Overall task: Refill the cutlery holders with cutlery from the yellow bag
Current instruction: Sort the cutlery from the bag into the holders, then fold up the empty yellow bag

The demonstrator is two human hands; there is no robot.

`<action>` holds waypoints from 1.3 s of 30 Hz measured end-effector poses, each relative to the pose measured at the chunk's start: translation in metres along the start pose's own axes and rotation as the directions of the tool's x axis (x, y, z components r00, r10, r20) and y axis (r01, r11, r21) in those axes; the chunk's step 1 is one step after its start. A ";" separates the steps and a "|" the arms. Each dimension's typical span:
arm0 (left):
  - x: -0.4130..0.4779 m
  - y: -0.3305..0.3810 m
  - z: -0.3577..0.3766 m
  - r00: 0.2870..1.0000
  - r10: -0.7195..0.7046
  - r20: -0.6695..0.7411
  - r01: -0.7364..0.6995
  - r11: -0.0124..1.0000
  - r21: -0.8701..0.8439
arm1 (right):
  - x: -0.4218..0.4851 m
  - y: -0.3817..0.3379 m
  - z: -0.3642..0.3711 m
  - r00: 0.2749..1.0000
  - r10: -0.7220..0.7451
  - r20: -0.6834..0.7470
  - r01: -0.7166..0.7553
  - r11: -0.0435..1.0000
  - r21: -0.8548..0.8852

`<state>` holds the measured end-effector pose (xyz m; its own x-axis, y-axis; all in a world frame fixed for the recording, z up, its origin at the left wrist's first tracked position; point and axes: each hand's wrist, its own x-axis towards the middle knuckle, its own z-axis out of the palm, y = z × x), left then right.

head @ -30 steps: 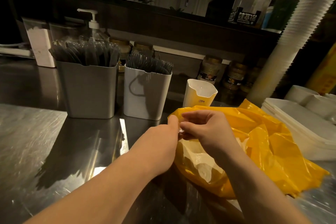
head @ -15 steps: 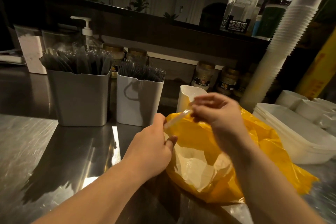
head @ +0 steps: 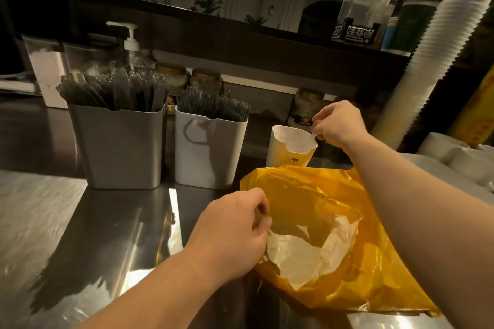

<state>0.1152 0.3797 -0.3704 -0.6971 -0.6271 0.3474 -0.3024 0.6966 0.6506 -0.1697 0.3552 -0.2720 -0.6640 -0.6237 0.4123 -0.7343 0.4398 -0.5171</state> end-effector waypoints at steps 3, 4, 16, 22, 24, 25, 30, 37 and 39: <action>0.000 0.002 0.003 0.995 0.094 0.044 -0.097 0.993 0.068 | -0.012 0.002 0.008 0.990 -0.076 0.120 0.093 0.986 -0.140; 0.000 0.004 0.004 0.991 0.113 0.076 -0.119 0.991 0.067 | -0.018 0.001 0.008 0.975 -0.085 0.204 0.130 0.968 -0.216; -0.014 0.034 0.010 0.915 -0.078 0.397 -0.031 0.965 0.261 | -0.155 0.109 -0.067 0.993 0.081 -0.084 -0.082 0.997 -0.005; -0.021 0.024 0.024 0.986 -0.075 0.152 0.044 0.979 0.199 | -0.206 0.091 -0.049 0.994 0.095 0.045 -0.103 0.965 0.242; -0.035 0.012 0.012 0.997 -0.077 0.004 0.075 0.984 0.159 | -0.219 0.087 -0.053 0.983 0.128 0.129 -0.169 0.906 0.388; -0.043 0.007 0.004 0.993 -0.092 -0.080 0.103 0.984 0.144 | -0.224 0.087 -0.054 0.971 0.150 0.184 -0.217 0.874 0.436; -0.091 -0.006 -0.036 0.913 -0.269 -0.306 0.326 0.933 0.151 | -0.227 0.084 -0.057 0.916 0.224 0.333 -0.382 0.740 0.554; -0.141 0.011 -0.087 0.894 -0.362 -0.264 0.447 0.772 0.452 | -0.252 0.050 -0.041 0.895 0.065 0.441 -0.002 0.990 -0.143; -0.133 0.035 -0.085 0.937 -0.171 -0.306 0.297 0.851 0.433 | -0.253 0.037 -0.051 0.980 -0.016 0.199 0.020 1.000 -0.018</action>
<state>0.2523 0.4578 -0.3365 -0.4023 -0.8130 0.4210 -0.7455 0.5578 0.3648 -0.0364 0.5622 -0.3574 -0.6111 -0.7466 0.2629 -0.7497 0.4393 -0.4950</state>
